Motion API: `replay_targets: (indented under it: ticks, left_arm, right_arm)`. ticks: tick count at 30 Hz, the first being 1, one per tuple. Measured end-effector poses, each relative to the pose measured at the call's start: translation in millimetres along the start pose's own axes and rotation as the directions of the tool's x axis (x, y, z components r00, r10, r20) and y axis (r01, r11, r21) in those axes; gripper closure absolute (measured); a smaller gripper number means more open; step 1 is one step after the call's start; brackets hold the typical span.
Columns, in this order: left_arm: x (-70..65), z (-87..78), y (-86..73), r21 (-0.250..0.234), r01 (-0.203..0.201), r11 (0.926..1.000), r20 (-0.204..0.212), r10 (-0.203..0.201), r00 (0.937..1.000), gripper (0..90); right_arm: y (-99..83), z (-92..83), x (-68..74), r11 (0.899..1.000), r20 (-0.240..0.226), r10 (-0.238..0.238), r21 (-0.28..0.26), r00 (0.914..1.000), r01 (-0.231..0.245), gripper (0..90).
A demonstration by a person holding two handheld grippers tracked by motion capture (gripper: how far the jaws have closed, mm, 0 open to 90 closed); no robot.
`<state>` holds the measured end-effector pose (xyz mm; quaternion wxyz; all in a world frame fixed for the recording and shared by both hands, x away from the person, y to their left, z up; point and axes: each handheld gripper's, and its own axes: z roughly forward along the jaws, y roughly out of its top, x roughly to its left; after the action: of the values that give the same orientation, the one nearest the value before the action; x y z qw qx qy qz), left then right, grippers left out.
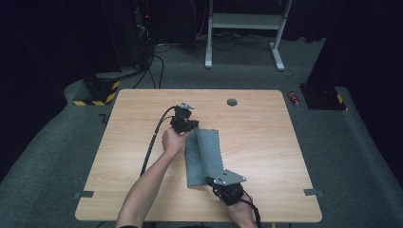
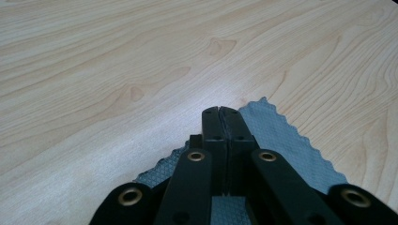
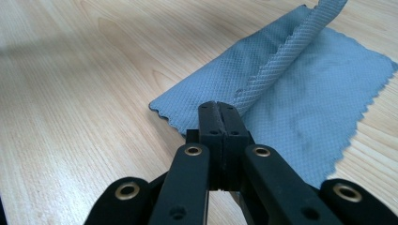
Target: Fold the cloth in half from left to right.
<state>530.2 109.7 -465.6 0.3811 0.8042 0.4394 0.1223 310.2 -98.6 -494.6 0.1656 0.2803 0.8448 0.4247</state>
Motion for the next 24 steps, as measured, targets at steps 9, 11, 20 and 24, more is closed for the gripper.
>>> replay_targets:
  ticks: [9,11,20,24]
  left_arm:
    - [-13.0,14.4,4.6,0.016,-0.029,0.9994,0.012,0.029,0.9995,89.5]
    - [-15.1,16.9,5.6,0.020,-0.038,0.9991,0.010,0.037,0.9993,89.5]
    - [-22.5,26.6,7.2,0.032,-0.055,0.9980,-0.002,0.055,0.9985,89.4]
    - [-23.6,30.5,7.4,0.034,-0.053,0.9980,0.001,0.053,0.9986,89.4]
  right_arm:
    - [-7.9,-4.1,-2.7,1.000,0.018,0.018,0.010,0.9997,-0.018,89.9]
    - [-9.6,-5.3,-3.8,1.000,0.023,0.022,0.012,0.9995,-0.022,89.8]
    - [-17.6,-10.8,-12.5,0.999,0.056,0.047,0.017,0.9973,-0.048,89.9]
    - [-20.6,-12.1,-14.1,0.998,0.064,0.050,0.023,0.9967,-0.051,89.8]
